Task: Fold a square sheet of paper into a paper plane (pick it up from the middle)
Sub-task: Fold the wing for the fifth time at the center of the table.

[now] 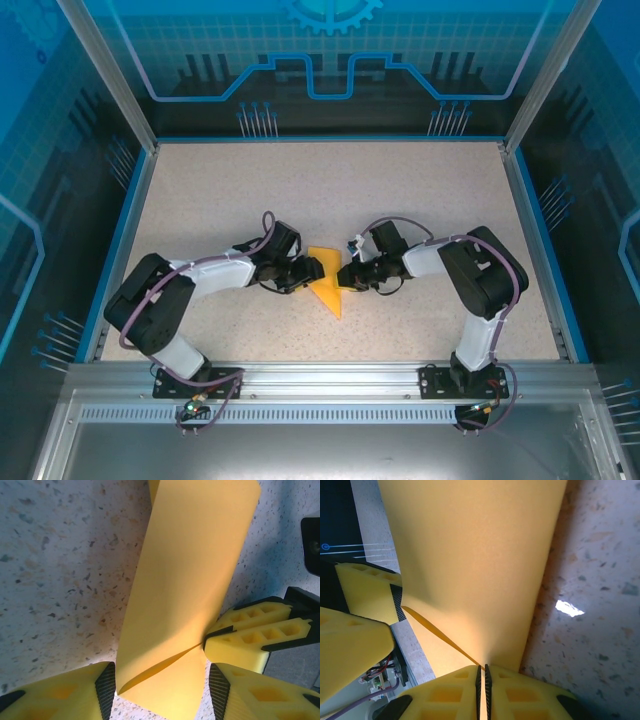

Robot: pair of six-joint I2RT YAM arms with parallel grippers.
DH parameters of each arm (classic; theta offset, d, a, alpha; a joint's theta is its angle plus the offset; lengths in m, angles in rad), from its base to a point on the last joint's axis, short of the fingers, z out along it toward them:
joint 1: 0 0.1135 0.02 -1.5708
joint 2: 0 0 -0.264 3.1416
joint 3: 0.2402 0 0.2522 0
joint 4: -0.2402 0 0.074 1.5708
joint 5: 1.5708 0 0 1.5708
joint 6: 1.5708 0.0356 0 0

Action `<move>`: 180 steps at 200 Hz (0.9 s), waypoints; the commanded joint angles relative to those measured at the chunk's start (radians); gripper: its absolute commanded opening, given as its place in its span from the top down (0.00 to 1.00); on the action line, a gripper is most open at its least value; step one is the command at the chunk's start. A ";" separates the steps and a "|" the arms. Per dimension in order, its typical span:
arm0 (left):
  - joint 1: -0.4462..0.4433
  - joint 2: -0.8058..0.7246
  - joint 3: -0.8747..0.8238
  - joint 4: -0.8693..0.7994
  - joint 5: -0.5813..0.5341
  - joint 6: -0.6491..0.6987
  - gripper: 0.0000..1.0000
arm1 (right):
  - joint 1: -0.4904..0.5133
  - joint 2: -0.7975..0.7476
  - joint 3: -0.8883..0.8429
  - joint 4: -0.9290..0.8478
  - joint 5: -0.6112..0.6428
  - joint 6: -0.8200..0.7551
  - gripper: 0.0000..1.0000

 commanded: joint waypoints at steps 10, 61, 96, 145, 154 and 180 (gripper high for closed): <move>0.003 0.022 0.018 0.054 0.051 -0.019 0.49 | -0.019 0.042 -0.030 -0.061 0.065 -0.004 0.86; 0.005 0.048 0.043 0.068 0.071 0.013 0.71 | -0.021 0.028 -0.011 -0.085 0.071 -0.002 0.86; 0.004 0.044 0.041 0.070 0.071 0.005 0.85 | -0.016 -0.057 0.011 -0.137 0.092 -0.002 0.85; 0.003 0.029 0.045 0.066 0.065 -0.024 0.92 | 0.028 -0.286 0.038 -0.326 0.280 -0.057 0.77; 0.003 0.029 0.047 0.066 0.065 -0.028 0.93 | 0.052 -0.334 0.033 -0.370 0.358 -0.069 0.74; 0.002 0.030 0.056 0.050 0.060 -0.038 0.94 | 0.155 -0.472 -0.018 -0.412 0.623 -0.071 0.64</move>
